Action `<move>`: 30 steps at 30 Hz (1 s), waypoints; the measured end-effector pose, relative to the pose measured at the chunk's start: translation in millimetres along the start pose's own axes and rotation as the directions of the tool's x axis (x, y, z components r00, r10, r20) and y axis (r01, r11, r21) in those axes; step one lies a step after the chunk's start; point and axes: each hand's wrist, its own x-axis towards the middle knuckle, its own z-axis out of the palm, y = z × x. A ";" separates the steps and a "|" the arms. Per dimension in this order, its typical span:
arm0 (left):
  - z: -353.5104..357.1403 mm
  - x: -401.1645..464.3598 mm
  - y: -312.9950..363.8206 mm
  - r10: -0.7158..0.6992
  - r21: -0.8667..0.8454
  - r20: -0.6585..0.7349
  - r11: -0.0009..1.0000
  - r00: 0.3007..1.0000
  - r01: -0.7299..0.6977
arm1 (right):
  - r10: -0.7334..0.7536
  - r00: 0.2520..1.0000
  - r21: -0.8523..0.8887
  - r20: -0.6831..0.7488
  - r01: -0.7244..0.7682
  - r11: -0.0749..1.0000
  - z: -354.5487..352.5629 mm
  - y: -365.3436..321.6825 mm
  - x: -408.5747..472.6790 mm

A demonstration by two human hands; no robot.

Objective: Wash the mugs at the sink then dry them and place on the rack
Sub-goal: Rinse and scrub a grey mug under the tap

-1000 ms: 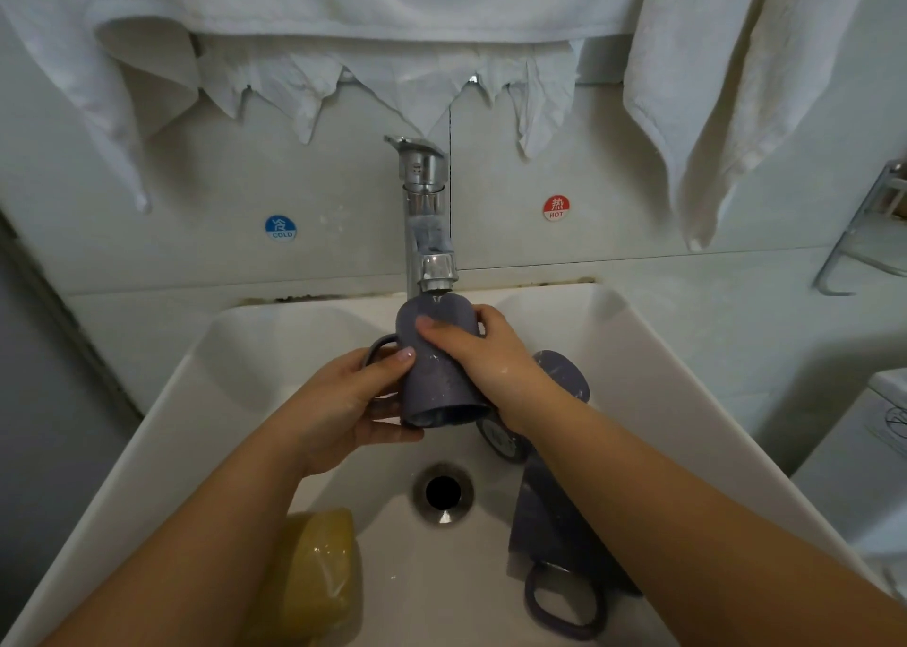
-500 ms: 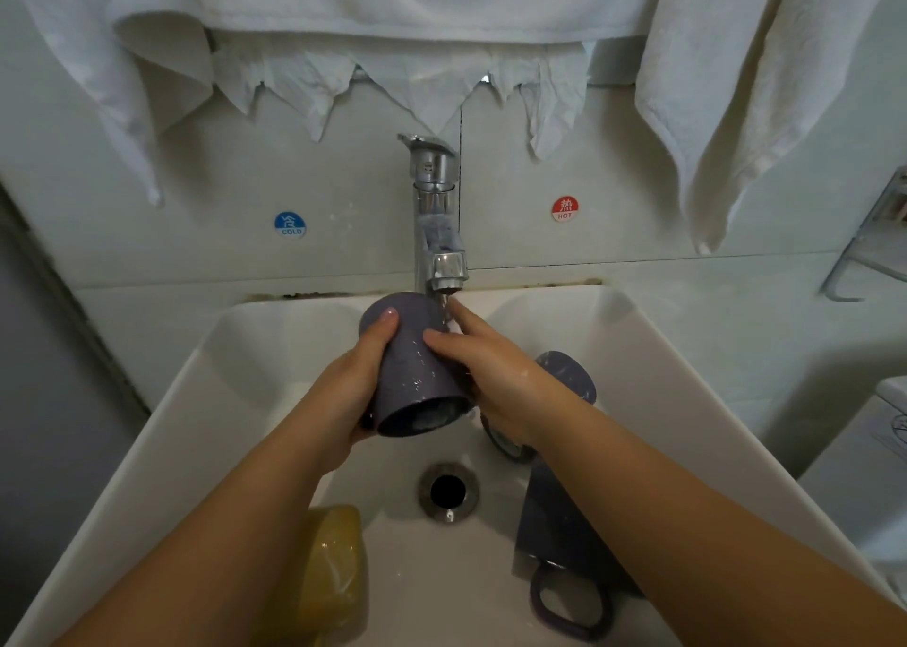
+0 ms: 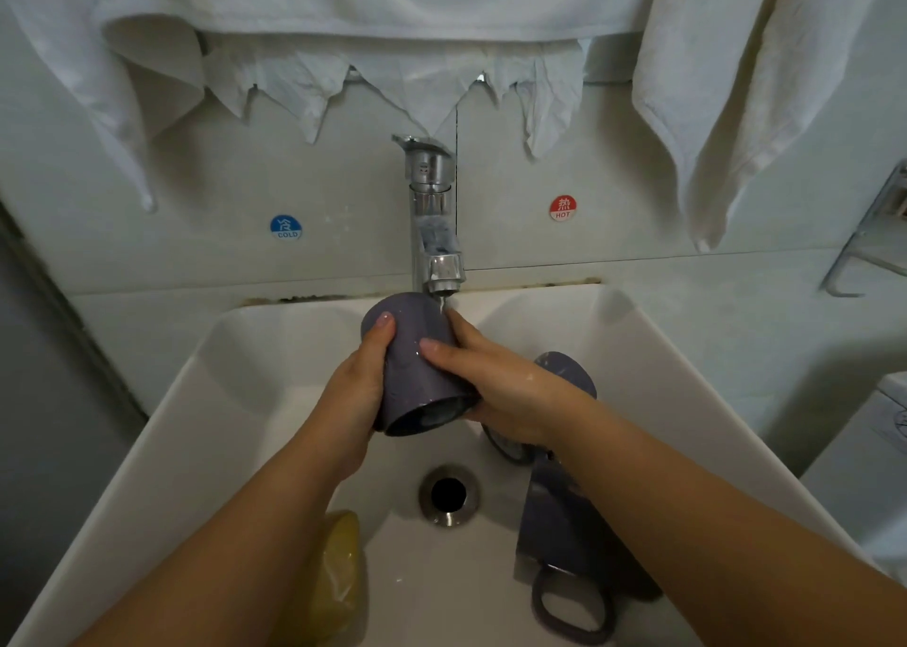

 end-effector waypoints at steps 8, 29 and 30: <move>8.6 -1.0 -1.4 0.078 0.054 0.045 0.995 0.996 -0.081 | 0.226 0.934 0.174 -0.276 -0.183 0.968 0.8 -2.5 7.2; 5.5 -3.6 0.1 -0.009 -0.071 -0.097 0.997 0.995 0.002 | -0.211 0.971 -0.337 -0.109 0.163 0.927 13.0 -3.7 3.9; 5.1 -2.2 -1.1 -0.018 -0.061 -0.097 0.998 0.995 0.012 | -0.163 0.978 -0.343 -0.127 0.111 0.933 12.8 -2.4 6.3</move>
